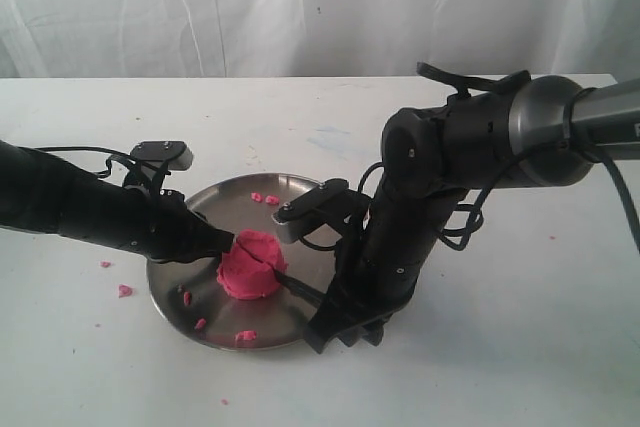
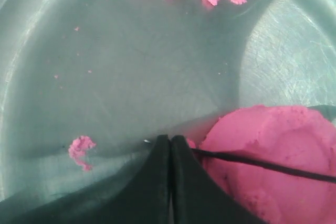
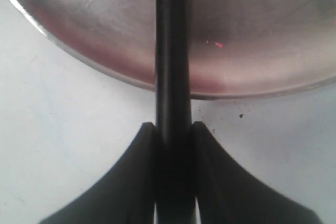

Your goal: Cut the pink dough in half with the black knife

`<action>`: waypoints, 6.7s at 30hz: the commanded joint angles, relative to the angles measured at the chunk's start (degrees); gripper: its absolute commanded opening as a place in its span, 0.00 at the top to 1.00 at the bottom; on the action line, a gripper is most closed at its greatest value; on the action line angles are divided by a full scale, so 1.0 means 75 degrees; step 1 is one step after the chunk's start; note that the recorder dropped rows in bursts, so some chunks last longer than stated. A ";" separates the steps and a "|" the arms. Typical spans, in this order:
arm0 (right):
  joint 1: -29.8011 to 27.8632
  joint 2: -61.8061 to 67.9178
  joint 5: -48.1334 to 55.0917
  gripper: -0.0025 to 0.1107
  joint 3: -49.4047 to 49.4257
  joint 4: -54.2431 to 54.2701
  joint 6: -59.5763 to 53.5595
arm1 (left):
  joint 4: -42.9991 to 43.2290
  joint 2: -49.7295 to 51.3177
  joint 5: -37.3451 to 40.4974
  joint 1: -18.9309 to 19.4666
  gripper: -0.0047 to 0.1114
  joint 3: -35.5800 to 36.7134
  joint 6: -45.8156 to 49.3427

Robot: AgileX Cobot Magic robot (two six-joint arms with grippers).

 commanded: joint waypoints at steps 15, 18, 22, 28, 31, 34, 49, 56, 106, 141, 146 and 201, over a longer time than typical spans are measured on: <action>0.0020 0.0131 -0.0087 0.98 -0.0005 0.0235 -0.0180 | 0.0257 0.0210 -0.0075 -0.0052 0.96 0.0131 0.0000; 0.0020 0.0162 -0.0087 0.98 -0.0005 0.0254 -0.0180 | 0.0257 0.0210 -0.0075 -0.0052 0.96 0.0131 0.0000; 0.0020 0.0162 -0.0087 0.98 -0.0005 0.0254 -0.0180 | 0.0257 0.0210 -0.0075 -0.0052 0.96 0.0131 0.0000; 0.0020 0.0162 -0.0087 0.98 -0.0005 0.0254 -0.0180 | 0.0257 0.0210 -0.0075 -0.0052 0.96 0.0131 0.0000; 0.0020 0.0162 -0.0087 0.98 -0.0005 0.0254 -0.0180 | 0.0257 0.0210 -0.0075 -0.0052 0.96 0.0131 0.0000; 0.0020 0.0162 -0.0087 0.98 -0.0005 0.0254 -0.0180 | 0.0257 0.0210 -0.0075 -0.0052 0.96 0.0131 0.0023; 0.0020 0.0287 0.0120 0.98 -0.0005 0.0250 -0.0180 | 0.0257 0.0210 -0.0088 -0.0052 0.96 0.0131 0.0020; 0.0020 0.0305 0.0087 0.98 -0.0005 0.0263 -0.0180 | 0.0257 0.0210 -0.0074 -0.0052 0.96 0.0131 0.0020; 0.0020 0.0305 0.0142 0.98 -0.0019 0.0137 0.0499 | 0.1958 -0.3669 0.0336 -0.0025 0.96 -0.0475 -0.0896; 0.0020 0.0305 0.0110 0.98 -0.0216 -0.0934 0.2396 | 0.4061 -0.6192 0.0451 -0.0025 0.96 -0.0475 -0.2240; 0.0035 0.0305 0.0058 0.98 -0.0216 -0.0718 0.2363 | 0.4059 -0.6192 0.0451 -0.0025 0.96 -0.0475 -0.2303; 0.0041 -0.0804 -0.1104 0.98 -0.0327 -0.4774 0.4729 | 0.4076 -0.6192 0.0466 -0.0025 0.96 -0.0475 -0.2433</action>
